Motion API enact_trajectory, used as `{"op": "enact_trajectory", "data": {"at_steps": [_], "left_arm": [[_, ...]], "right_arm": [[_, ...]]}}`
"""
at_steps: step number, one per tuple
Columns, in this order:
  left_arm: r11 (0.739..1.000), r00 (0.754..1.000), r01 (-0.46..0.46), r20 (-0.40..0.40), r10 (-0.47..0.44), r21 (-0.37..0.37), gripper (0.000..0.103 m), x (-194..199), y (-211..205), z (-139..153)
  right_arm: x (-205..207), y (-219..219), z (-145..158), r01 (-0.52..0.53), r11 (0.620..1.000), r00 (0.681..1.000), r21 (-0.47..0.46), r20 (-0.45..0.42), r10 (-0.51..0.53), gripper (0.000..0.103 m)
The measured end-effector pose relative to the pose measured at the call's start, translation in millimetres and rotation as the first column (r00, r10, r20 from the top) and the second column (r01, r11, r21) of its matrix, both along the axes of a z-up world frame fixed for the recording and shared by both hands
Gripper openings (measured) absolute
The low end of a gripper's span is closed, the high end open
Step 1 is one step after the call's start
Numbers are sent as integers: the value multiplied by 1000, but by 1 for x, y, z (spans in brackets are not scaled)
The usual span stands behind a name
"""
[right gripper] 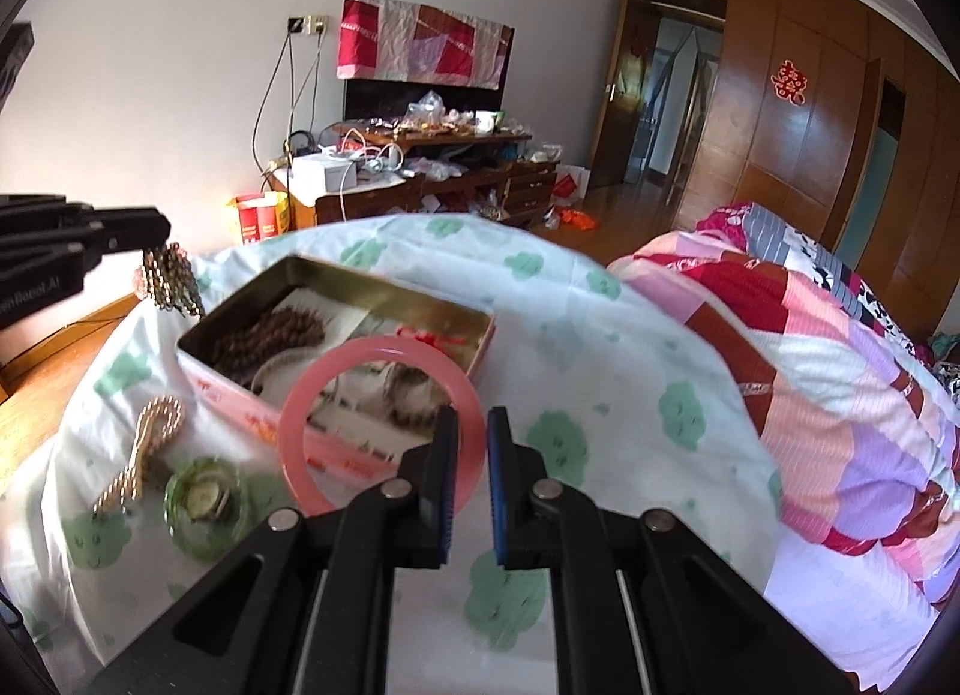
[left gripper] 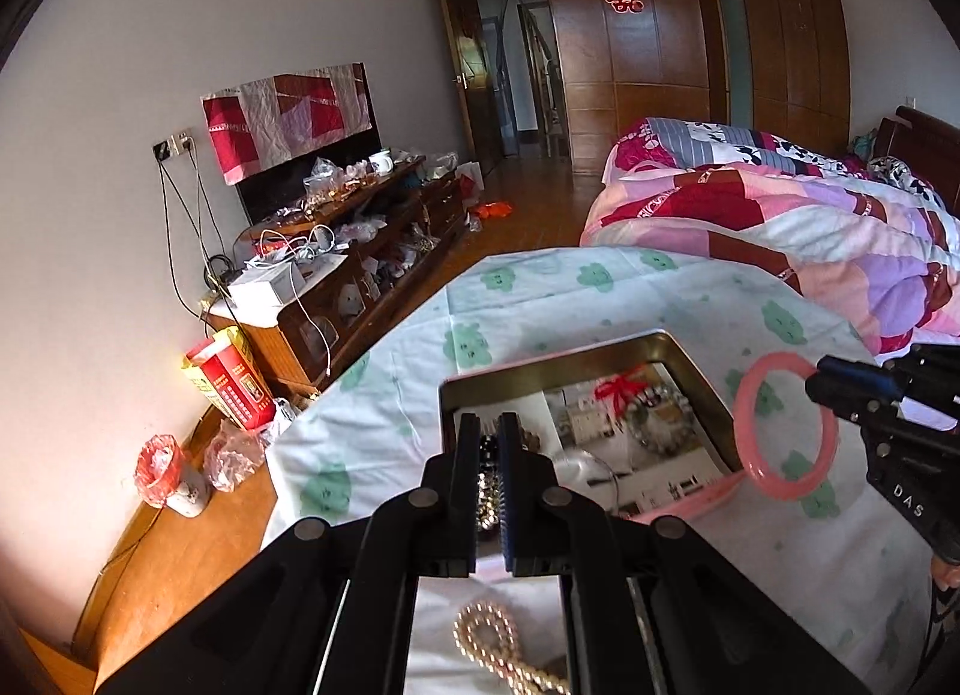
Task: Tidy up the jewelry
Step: 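Carry the gold necklace and pink bangle into the pink tin and open both grippers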
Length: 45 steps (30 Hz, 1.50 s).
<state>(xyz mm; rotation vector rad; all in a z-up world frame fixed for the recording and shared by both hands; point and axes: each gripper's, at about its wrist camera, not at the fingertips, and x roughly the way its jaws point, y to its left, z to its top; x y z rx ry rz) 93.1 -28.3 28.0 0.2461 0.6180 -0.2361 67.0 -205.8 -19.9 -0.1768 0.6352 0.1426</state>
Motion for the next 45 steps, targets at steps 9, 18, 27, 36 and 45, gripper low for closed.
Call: {"op": "enact_trajectory", "data": {"at_steps": [9,18,27,36,45], "left_arm": [[1000,1000,-9,9,9,28,4,30,-14,2],[998,1000,-26,-16,27,53,4,61,-20,-10],[996,998,-44,-49,47,73,4,81,-25,-32],[994,995,-56,-78,64,93,4,90,-26,-51],[993,994,-52,-94,62,105,5,92,-27,-62]], "right_arm": [[36,5,13,-3,1000,1000,-14,18,3,11],[68,23,5,-18,999,1000,-45,10,18,11],[85,34,-16,-29,997,999,-66,-38,26,11],[92,38,-29,-21,996,998,-88,-68,15,10],[95,42,-35,-24,996,997,-90,-76,17,11]]}}
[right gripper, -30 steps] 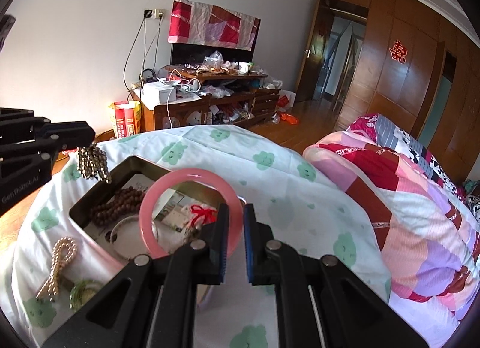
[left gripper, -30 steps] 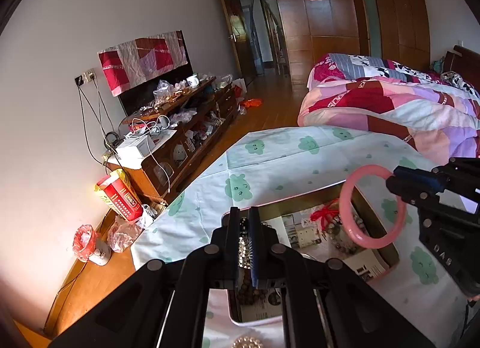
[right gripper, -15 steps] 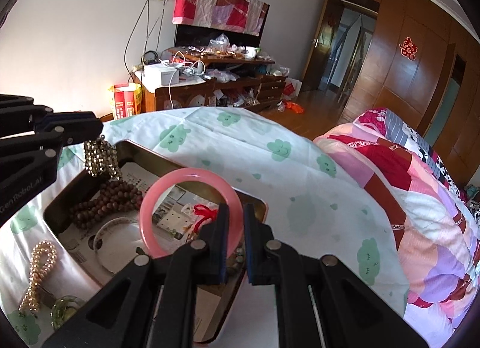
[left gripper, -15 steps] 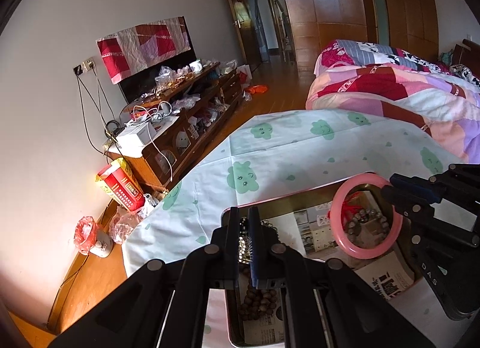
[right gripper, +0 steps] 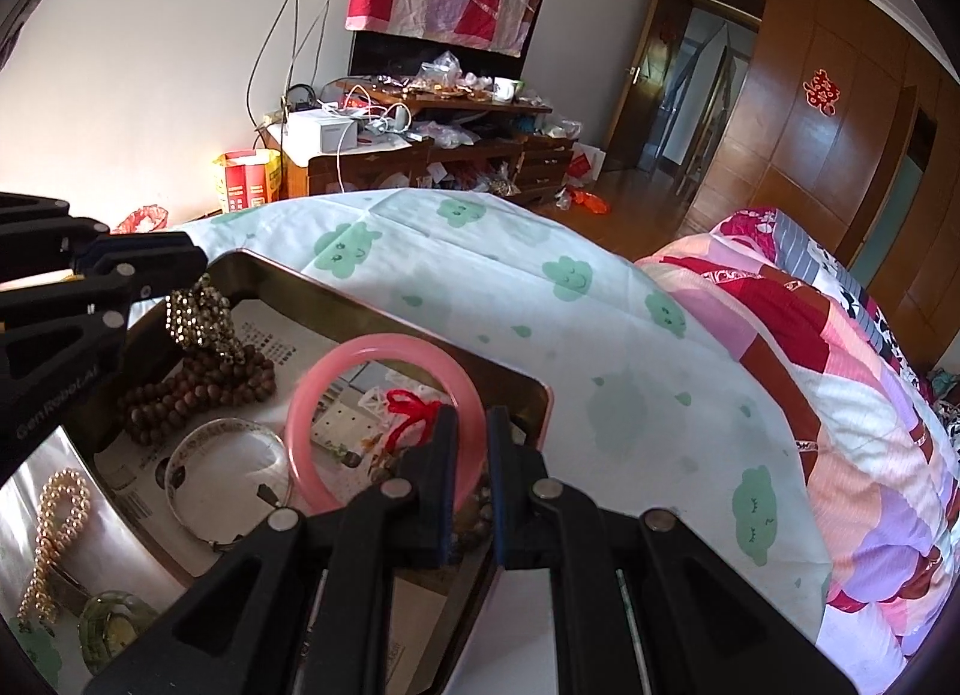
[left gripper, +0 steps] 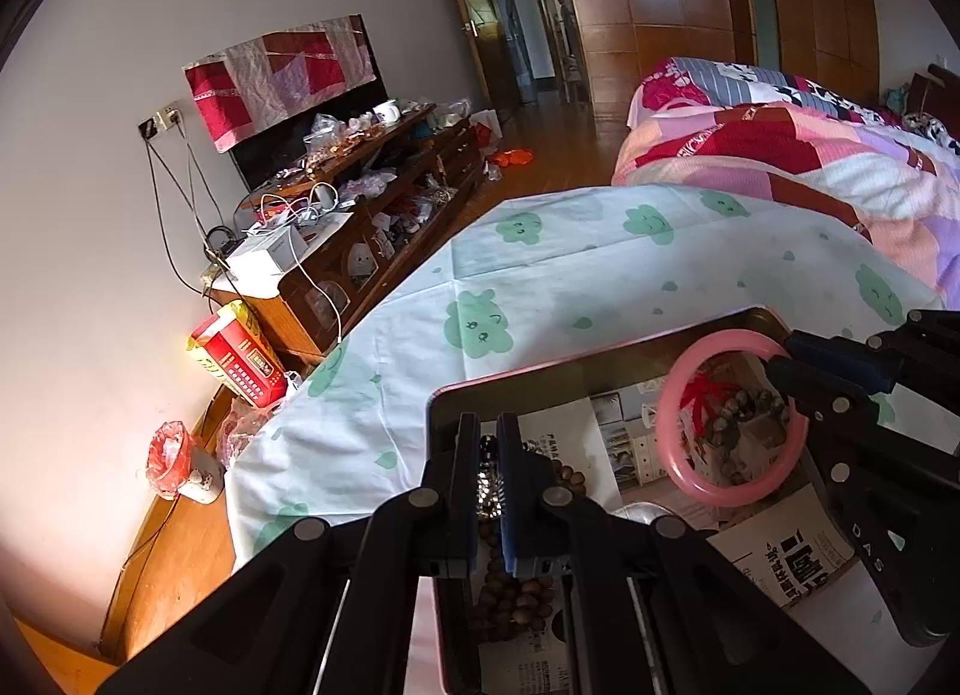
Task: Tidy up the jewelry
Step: 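Carry the gold necklace and pink bangle into the pink tin and open both grippers, then move both grippers back over the pearl necklace and green bangle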
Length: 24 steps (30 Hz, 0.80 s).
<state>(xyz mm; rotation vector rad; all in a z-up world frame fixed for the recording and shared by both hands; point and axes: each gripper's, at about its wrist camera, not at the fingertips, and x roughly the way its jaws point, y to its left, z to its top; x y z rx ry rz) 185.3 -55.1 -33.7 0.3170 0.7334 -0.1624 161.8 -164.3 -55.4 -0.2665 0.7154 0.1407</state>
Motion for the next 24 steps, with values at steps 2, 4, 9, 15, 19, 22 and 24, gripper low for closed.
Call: {"op": "enact_trajectory", "data": {"at_steps": [2,4,9,15,19,22,24], "left_arm": [[1000,1000,9,-8,-8,9,5,-1,-2,-3],[1000,1000,0,0,0,31,7,-2,-5,-3],[997,998,-46,53,43,55,77,-11,-1,3],[997,997,-48,71,44,58,80,-25,8,7],[996,996,-80,50,78,39,80,-34,20,6],[994,993,-111,45,110,17,80,-50,34,8],[991,990,-137,43,137,-11,80,-64,45,9]], "right_arm": [[0,1,-1,-1,1000,1000,4,-4,1,11],[0,1,-1,-1,1000,1000,15,-5,1,11],[-5,-2,0,19,999,1000,26,-3,-19,46],[-17,-9,3,38,997,999,65,5,-38,47],[-26,-12,5,44,995,999,85,3,-45,47],[-37,-15,7,49,994,999,102,4,-49,48],[-48,-17,9,55,993,998,108,11,-57,51]]}}
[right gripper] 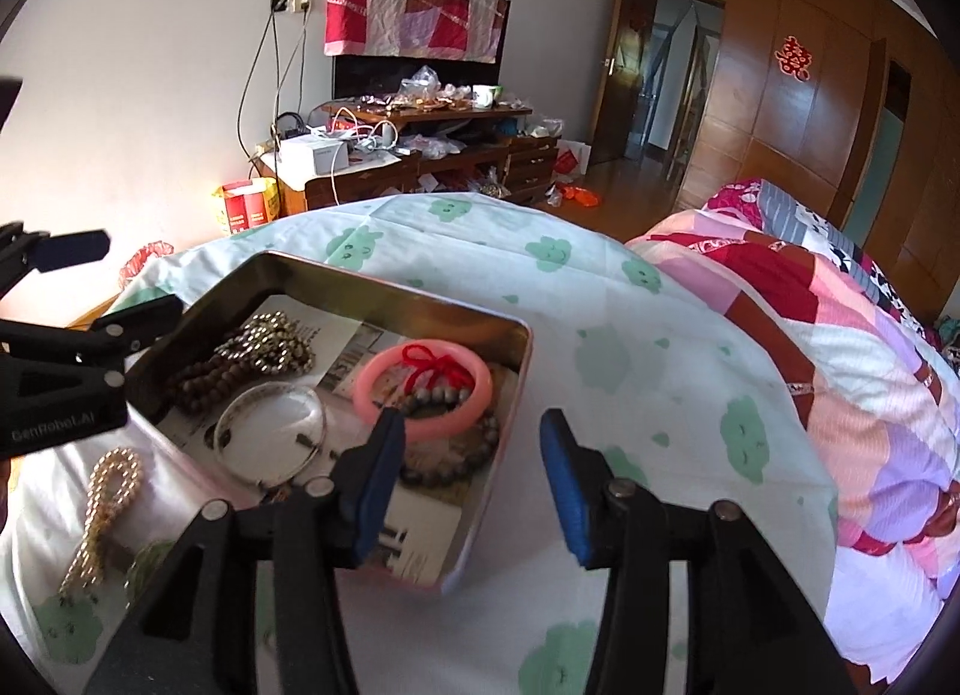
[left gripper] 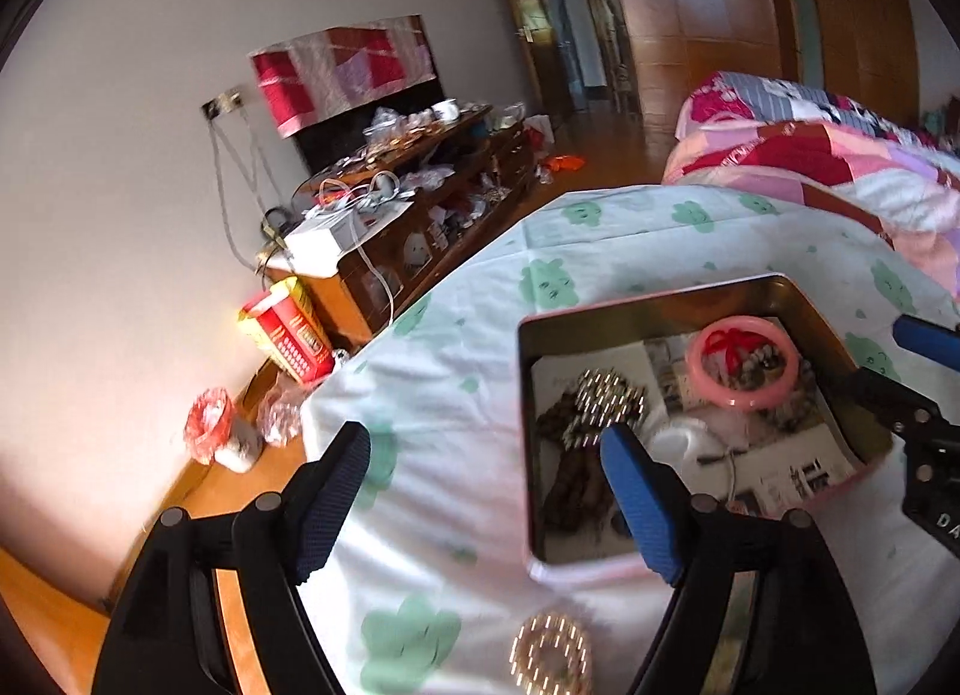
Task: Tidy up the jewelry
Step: 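Move both grippers back over the pearl necklace and green bangle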
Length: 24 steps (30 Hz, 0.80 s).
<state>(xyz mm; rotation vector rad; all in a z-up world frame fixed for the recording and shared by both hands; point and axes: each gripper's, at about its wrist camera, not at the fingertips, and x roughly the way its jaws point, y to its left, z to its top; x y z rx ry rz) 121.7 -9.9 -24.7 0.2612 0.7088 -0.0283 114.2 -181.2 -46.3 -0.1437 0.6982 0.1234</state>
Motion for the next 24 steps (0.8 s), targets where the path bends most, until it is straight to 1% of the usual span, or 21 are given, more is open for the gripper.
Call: {"op": "enact_trajectory", "data": {"at_steps": [3,5,7,9,11,17,19,24], "left_arm": [[999,999,-34,-1,34,-32,80,-22,15,-1],[998,999,-53,-4,53,-41,80,-35,23,-4],[996,997,-76,-23,75,-43,80,-48,31,-12],[996,996,-70,-52,67,-52,80,-58,33,-22],[997,995,-73,-63,71,-37,80,-63,32,-29],[996,993,-77,-97,73,-42,80,-67,32,-46],[996,992,-79,-102,75,-40,80,-67,33,-49],[996,992,-70,-106,64,-55,80,-69,30,-51]], "right_arm": [[-18,-3,3,-2,1000,1000,24,9,2,52],[-32,-2,2,-6,1000,1000,23,15,5,55],[-43,-2,-1,-11,1000,1000,24,13,11,55],[-53,1,-6,-24,999,1000,26,5,24,55],[-60,5,-12,-35,999,999,14,-7,35,55],[-69,11,-26,-55,998,998,7,-37,56,55],[-70,12,-28,-60,998,997,-3,-42,59,55],[-73,15,-32,-71,997,996,8,-54,71,55]]}}
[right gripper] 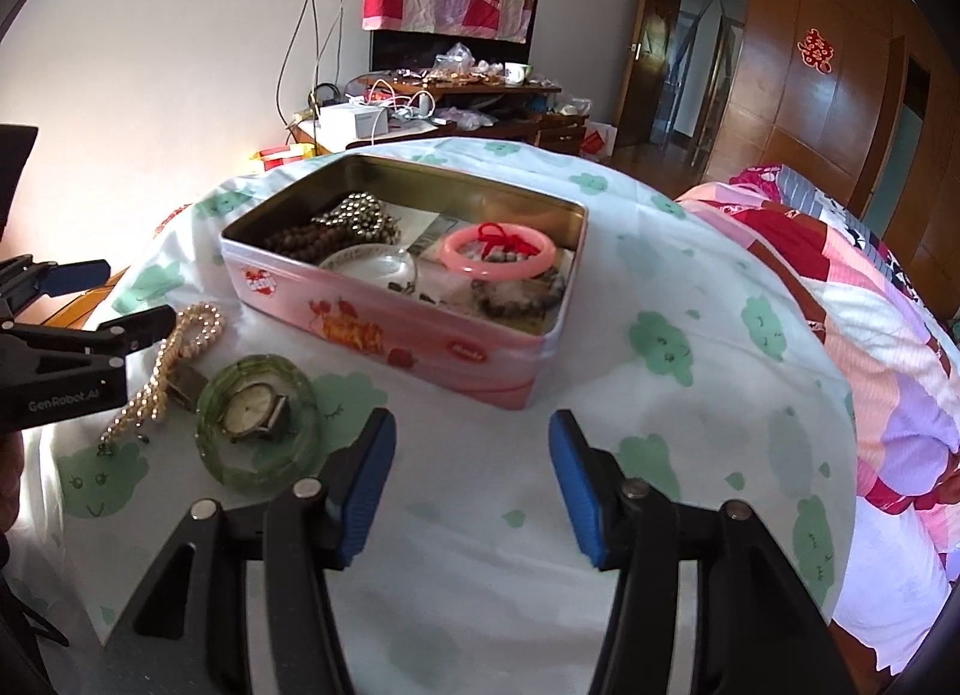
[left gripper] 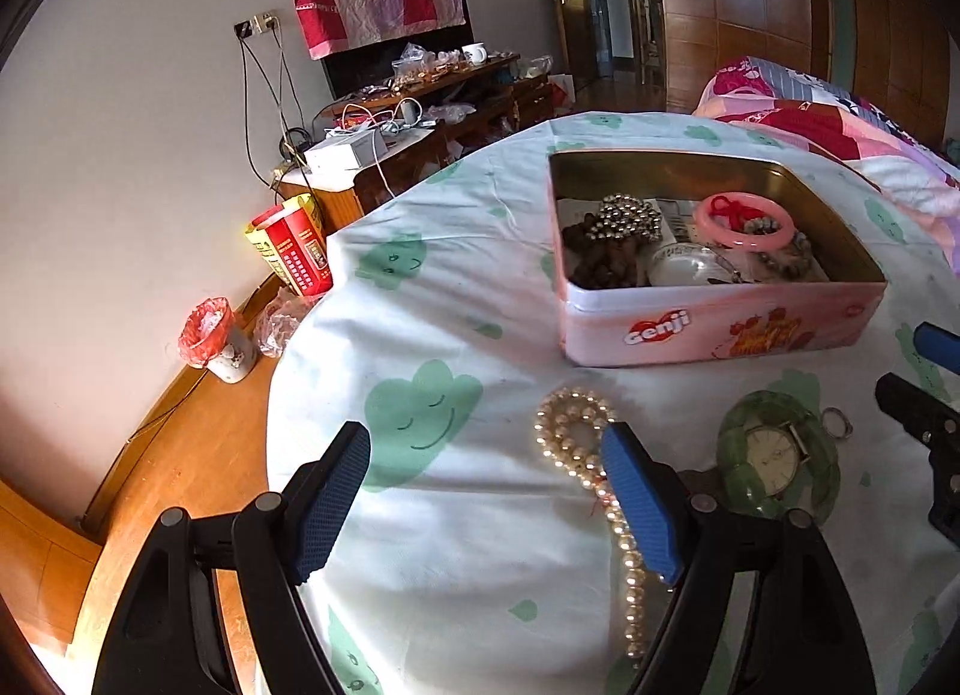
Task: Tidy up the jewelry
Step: 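Move both grippers back over the pearl necklace and green bangle, then grasp the pearl necklace with the left gripper while right grasps the green jade bangle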
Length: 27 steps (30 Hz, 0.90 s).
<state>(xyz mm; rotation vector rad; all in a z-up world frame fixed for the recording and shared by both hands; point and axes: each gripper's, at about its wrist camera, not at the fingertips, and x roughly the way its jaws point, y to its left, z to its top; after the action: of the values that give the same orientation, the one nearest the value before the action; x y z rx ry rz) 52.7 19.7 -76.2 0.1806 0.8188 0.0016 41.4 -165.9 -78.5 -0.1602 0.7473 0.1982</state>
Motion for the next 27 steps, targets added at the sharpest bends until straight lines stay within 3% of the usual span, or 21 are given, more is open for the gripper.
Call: {"op": "enact_trajectory", "data": {"at_steps": [8,11,12,14,21,27], "left_arm": [[999,999,34,-5,-34,10,80,-1,-9,-5],[999,999,37,-15,-37,0,80,0,-8,-8],[999,999,38,-18,-38,-1,80,1,-7,-9],[999,999,43,-17,-44,-8,74,0,-7,-10],[992,991,119,-52,-122,-49,24,-2,-18,-13],[987,988,142,-55,-147,-72,13,-5,-17,-12]], "right_arm": [[-9,19,5,-81,996,997,32,17,80,54],[-9,28,1,-115,993,993,29,-2,115,37],[-9,29,-1,-124,992,992,35,-10,124,36],[-9,32,-4,-134,990,991,38,-23,135,34],[-8,34,-8,-148,988,988,50,-41,150,28],[-9,44,-14,-201,979,977,43,-69,204,24]]}}
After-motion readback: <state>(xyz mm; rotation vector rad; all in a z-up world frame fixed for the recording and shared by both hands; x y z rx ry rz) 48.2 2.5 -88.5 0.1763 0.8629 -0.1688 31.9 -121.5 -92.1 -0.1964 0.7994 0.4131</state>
